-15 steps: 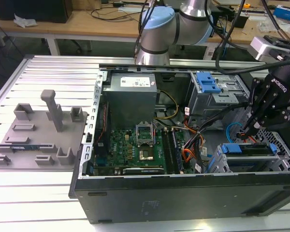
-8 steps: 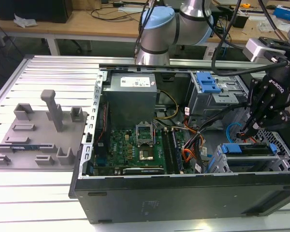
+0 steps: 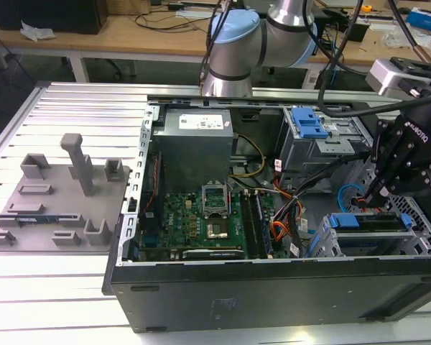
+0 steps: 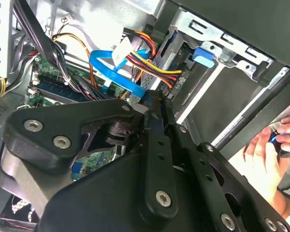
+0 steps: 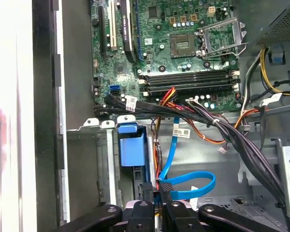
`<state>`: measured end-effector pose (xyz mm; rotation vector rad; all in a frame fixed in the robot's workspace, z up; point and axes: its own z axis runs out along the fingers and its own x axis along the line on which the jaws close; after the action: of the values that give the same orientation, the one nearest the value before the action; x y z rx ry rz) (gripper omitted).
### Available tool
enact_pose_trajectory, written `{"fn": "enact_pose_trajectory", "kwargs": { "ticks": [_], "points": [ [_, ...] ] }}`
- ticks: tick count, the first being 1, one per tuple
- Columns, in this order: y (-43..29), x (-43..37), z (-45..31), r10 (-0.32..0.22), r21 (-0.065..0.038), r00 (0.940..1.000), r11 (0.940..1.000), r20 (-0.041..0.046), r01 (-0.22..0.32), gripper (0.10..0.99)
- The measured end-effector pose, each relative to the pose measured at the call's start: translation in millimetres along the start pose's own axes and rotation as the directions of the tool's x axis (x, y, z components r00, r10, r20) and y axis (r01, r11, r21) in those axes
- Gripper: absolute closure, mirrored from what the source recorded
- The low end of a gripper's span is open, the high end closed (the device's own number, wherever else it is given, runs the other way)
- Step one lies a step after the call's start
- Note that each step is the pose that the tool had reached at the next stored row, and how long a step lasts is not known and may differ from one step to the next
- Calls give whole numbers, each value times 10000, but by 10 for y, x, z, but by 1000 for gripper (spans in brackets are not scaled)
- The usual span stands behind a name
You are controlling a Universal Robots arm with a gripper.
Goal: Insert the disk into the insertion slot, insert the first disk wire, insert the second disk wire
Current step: 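Insert the second disk wire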
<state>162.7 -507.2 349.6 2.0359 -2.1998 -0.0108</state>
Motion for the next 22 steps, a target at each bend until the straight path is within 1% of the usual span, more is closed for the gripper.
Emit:
{"fn": "enact_pose_trajectory", "kwargs": {
  "ticks": [4, 5, 6, 7, 8, 16, 18, 20, 22],
  "points": [
    [0, 8, 1, -3, 1, 10000, 10000, 1, 3, 925],
    [0, 10, 2, -9, 19, 10000, 10000, 84, 8, 925],
    [0, 19, 2, -27, 39, 9996, 10000, 270, 26, 925],
    [-1, 29, 3, -40, 42, 9992, 10000, 397, 39, 925],
    [-3, 41, 4, -50, 40, 9989, 10000, 475, 48, 925],
    [-3, 48, 5, -49, 41, 9988, 10000, 478, 47, 925],
    [-5, 73, 7, -49, 41, 9988, 10000, 477, 47, 925],
    [-9, 115, 11, -50, 41, 9988, 10000, 477, 48, 925],
    [-6, 127, 13, -50, 40, 9988, 10000, 478, 48, 925]
  ]
}}
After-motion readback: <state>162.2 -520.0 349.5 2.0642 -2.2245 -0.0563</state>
